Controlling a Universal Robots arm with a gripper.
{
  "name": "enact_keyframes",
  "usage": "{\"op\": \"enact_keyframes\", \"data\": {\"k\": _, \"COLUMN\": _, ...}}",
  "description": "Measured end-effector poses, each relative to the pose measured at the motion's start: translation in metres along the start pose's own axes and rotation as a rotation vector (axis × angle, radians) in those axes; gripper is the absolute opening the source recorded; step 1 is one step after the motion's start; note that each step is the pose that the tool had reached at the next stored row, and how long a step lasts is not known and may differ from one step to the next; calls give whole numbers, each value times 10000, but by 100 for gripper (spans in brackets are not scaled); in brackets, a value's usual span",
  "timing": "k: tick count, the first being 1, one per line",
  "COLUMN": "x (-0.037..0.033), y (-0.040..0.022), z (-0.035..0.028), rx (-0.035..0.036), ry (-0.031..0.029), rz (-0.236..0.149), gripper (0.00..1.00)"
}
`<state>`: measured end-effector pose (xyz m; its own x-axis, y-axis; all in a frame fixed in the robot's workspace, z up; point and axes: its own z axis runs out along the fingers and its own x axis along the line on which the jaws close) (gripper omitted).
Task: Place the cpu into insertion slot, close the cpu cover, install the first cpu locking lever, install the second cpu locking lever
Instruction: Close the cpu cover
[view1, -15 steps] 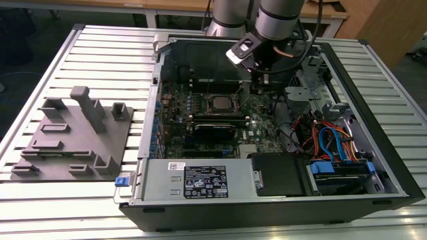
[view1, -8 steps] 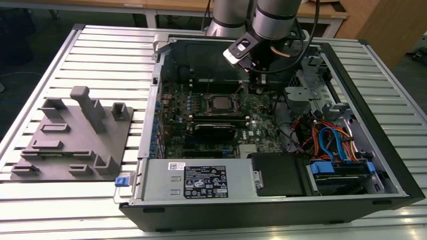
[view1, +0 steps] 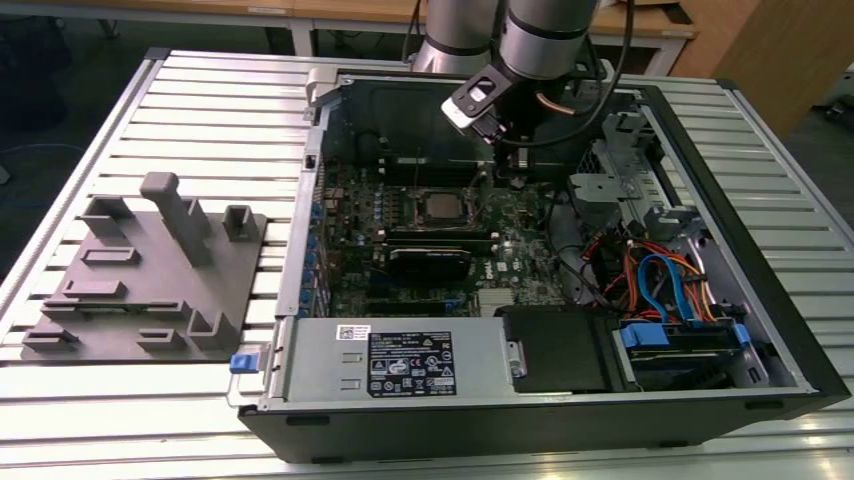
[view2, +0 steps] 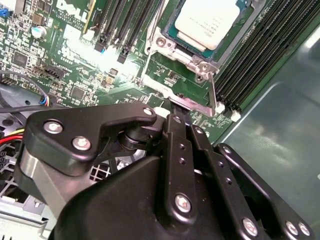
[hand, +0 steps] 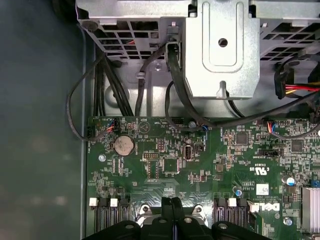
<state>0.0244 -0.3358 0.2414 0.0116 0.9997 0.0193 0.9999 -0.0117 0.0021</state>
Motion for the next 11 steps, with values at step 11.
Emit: {"op": "enact_keyframes", "data": {"k": 11, "x": -1, "y": -59, "z": 0, "rx": 0, "ry": 1, "rz": 0, "gripper": 10}}
